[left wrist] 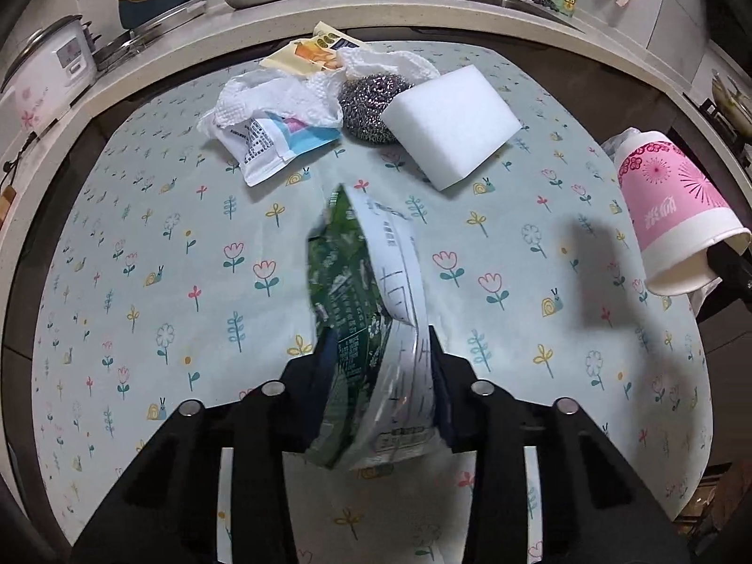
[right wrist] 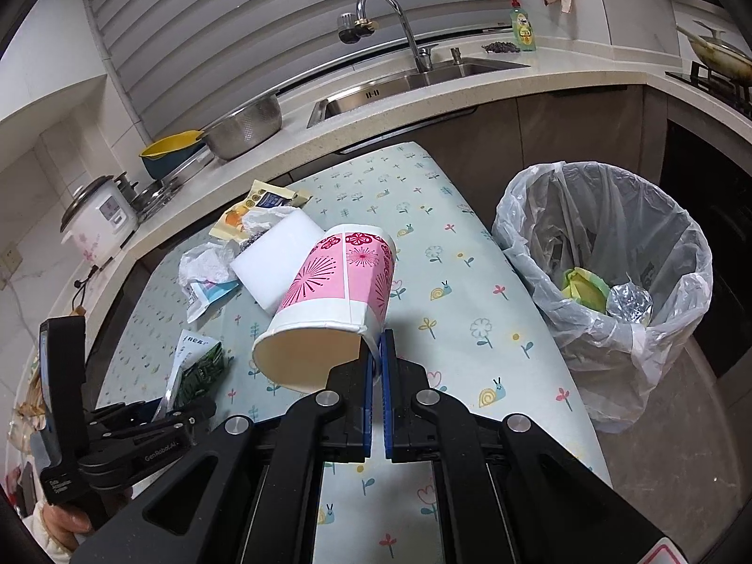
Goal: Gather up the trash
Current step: 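Carry the cup and carton over the trash bin and open both grippers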
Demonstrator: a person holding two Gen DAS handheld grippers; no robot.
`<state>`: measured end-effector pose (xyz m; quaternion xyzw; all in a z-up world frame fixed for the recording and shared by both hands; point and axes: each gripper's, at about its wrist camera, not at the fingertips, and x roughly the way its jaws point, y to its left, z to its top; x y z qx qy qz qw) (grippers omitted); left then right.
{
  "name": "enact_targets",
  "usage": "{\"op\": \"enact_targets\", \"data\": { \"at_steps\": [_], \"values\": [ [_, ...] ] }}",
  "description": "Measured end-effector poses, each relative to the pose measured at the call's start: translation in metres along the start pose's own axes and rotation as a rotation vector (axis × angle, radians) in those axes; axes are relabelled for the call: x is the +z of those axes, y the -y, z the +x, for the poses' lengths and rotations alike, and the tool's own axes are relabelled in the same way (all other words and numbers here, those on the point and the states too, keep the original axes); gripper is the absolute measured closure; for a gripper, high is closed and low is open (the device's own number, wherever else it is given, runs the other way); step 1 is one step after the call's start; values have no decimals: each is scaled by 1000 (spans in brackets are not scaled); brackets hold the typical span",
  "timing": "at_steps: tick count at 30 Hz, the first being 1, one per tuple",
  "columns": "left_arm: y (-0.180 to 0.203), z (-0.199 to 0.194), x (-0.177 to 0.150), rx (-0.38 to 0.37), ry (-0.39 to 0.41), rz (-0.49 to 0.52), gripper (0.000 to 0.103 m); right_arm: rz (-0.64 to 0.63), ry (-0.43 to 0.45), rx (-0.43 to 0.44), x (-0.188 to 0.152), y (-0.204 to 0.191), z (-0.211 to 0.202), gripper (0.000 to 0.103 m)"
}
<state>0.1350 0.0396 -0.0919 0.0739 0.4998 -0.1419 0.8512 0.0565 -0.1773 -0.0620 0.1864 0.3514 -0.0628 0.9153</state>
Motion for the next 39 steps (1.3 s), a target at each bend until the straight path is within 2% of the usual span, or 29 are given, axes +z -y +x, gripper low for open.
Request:
{"op": "enact_targets", "data": {
  "at_steps": [4,13,23,35,39],
  "values": [
    [5,-5,3,-73,-8,-11,77,-3,5,5,1,-1,-2,100],
    [47,-21,21,-153,25,43,80,18,51,-31,13,22,-18,100],
    [131,-31,55,-257,73,154,81,91,106,-129,28,81,-38,100],
    [238,-26,101,-392,114,268,81,192,124,-262,42,164,-35,100],
    [264,-18,116,-428,107,289,81,220,123,-286,42,181,-33,100]
  ]
}}
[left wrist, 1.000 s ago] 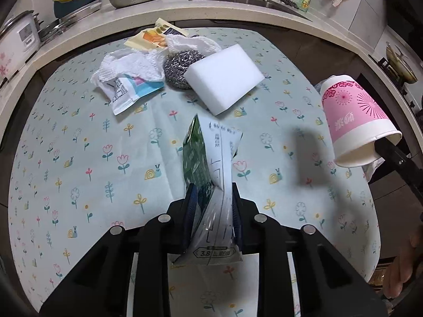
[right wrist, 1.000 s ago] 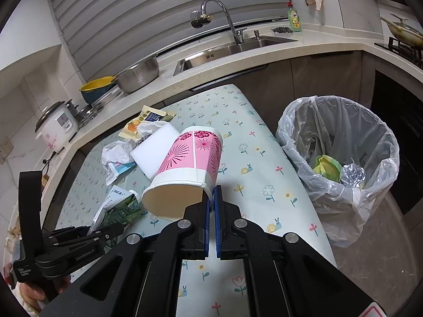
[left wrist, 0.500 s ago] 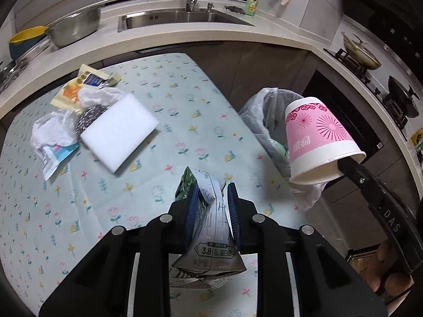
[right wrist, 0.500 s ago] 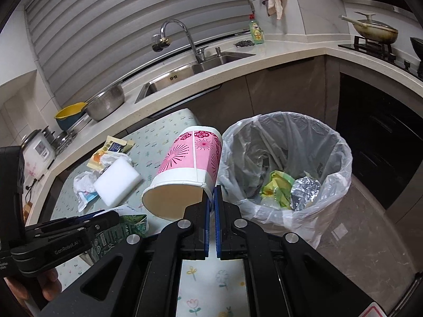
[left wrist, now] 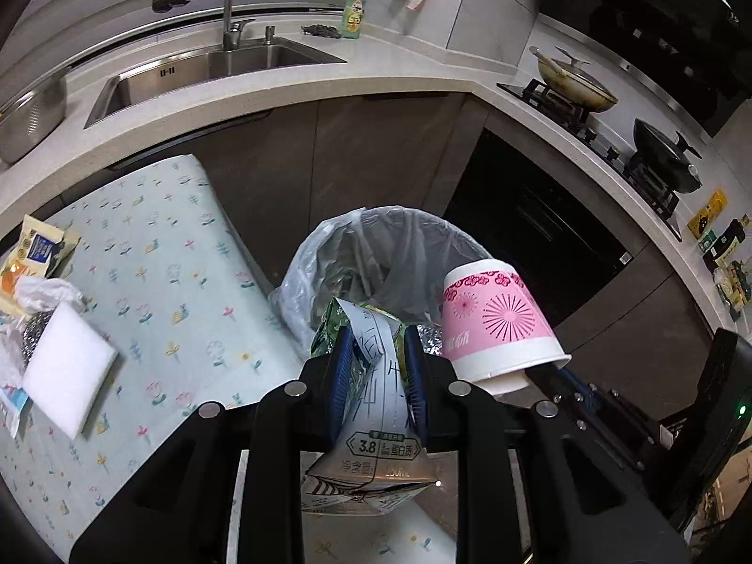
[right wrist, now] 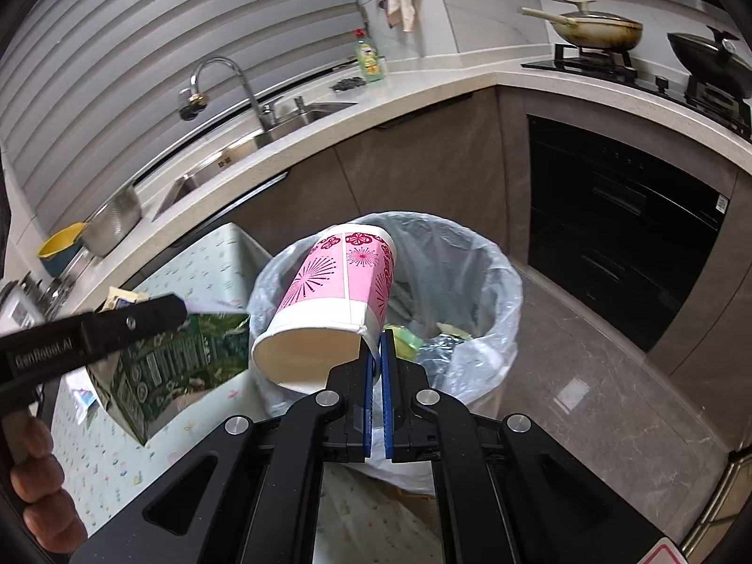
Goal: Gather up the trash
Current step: 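Carry the cup and carton over the trash bin and open both grippers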
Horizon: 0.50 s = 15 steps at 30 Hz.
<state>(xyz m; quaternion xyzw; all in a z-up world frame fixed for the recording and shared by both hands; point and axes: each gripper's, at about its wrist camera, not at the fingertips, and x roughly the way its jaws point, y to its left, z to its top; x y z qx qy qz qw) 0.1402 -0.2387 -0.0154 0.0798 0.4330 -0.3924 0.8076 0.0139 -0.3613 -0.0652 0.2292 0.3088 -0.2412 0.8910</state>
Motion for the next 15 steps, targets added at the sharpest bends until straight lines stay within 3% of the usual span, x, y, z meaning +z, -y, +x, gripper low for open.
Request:
{"op": "enact_targets", "data": {
  "at_steps": [9,11,15],
  "values": [
    [15,29,15,-22,-3,30,80,7,-16,-25,6,13,19,100],
    [18,32,15,-8,1,39,78,3,-16,-38,9,13,24,95],
    [17,32,14,10,19,40,60,1,-21,-31,15,11,32,95]
  ]
}}
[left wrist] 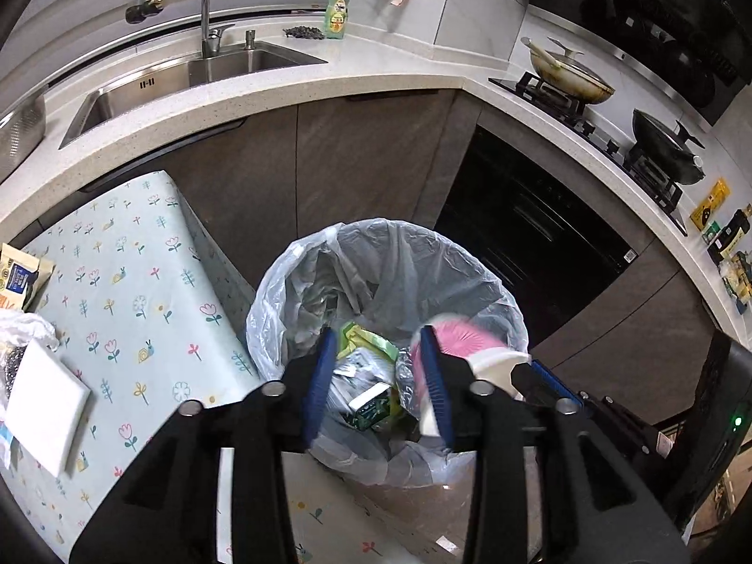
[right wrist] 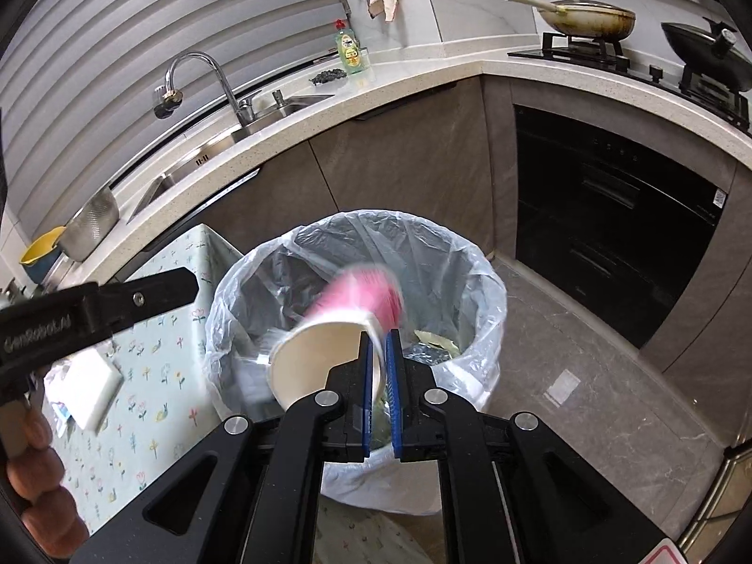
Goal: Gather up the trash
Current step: 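Carry the cup and carton over the trash bin and open both grippers, then move both tools back over the table toward the white sponge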
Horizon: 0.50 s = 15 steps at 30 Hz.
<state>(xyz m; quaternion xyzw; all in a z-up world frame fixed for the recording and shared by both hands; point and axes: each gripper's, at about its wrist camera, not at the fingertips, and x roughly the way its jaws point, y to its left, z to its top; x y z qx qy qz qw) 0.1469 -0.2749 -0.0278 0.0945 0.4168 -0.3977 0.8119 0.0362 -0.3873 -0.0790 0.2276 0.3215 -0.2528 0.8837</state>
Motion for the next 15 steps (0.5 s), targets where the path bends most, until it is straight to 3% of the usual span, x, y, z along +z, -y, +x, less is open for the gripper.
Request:
{"op": "enact_targets", "data": {
  "at_steps": [6,15],
  "values": [
    [-2,-8,-2,66,56,19,45,-11,10,3,4,-8,0,94],
    [-17,-27,-7,124,100,-1,38,-19,31,13,3,-20,-15,81]
  ]
}}
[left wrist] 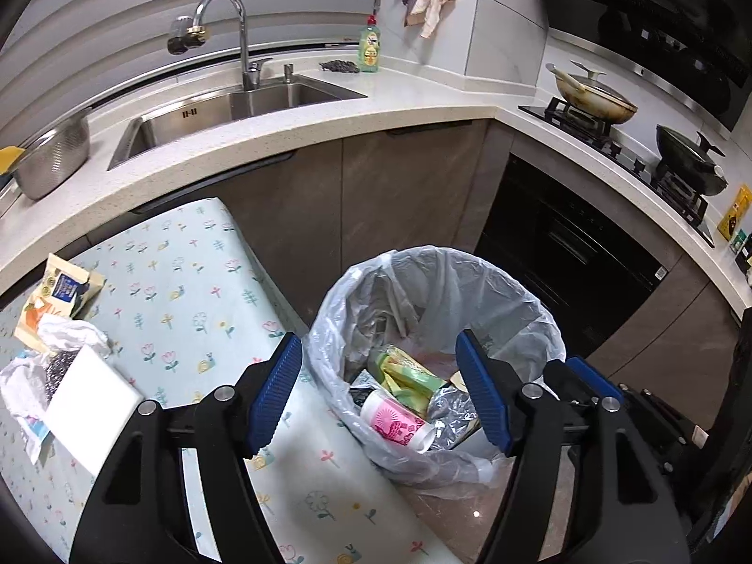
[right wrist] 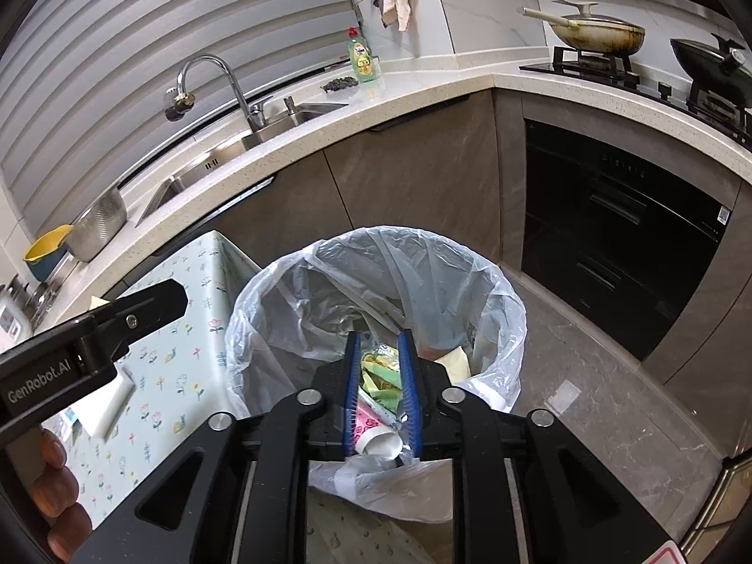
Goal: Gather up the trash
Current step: 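Move both tools back over the table toward the white sponge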
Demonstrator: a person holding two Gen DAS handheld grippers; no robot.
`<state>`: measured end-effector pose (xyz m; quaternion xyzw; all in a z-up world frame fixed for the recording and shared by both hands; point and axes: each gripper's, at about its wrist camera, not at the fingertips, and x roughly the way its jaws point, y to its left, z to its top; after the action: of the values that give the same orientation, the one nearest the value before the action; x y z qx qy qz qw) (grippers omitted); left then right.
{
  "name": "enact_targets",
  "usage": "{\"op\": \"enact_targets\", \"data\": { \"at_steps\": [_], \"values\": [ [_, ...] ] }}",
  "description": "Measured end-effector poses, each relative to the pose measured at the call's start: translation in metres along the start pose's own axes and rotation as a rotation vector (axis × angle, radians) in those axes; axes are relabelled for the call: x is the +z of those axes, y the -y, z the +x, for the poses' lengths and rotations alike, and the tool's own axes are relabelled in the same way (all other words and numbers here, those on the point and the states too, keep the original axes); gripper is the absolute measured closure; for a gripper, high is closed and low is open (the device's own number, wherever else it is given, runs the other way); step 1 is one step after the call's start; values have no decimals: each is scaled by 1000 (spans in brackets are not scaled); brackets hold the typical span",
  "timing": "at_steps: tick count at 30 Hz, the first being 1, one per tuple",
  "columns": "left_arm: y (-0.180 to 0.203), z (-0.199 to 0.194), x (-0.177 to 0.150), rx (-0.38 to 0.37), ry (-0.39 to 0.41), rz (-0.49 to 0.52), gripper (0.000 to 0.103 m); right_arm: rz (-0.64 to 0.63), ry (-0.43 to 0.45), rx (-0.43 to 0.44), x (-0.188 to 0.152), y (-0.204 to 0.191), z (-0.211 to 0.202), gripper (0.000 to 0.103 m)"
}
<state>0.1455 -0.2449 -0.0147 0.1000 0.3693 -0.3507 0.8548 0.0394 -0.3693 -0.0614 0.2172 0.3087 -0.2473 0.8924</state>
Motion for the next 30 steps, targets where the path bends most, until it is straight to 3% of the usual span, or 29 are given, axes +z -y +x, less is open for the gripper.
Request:
{"op": "enact_targets", "data": {
  "at_steps": [10,14,18,30],
  "values": [
    [-26,-31,-10,50,35,-31,37,-33,29,25,-1,-30,-24,68],
    [-39,-48,-16,80,61,-49,30,-57,39,41,-4,-47,-34,62],
    [-56,-63,-22,107,77,-72,29,-76,46,59,-8,-65,-42,55],
    [-118,-104,-46,200,110,-181,15,-150,48,113,-23,-123,-62,45]
  ]
}}
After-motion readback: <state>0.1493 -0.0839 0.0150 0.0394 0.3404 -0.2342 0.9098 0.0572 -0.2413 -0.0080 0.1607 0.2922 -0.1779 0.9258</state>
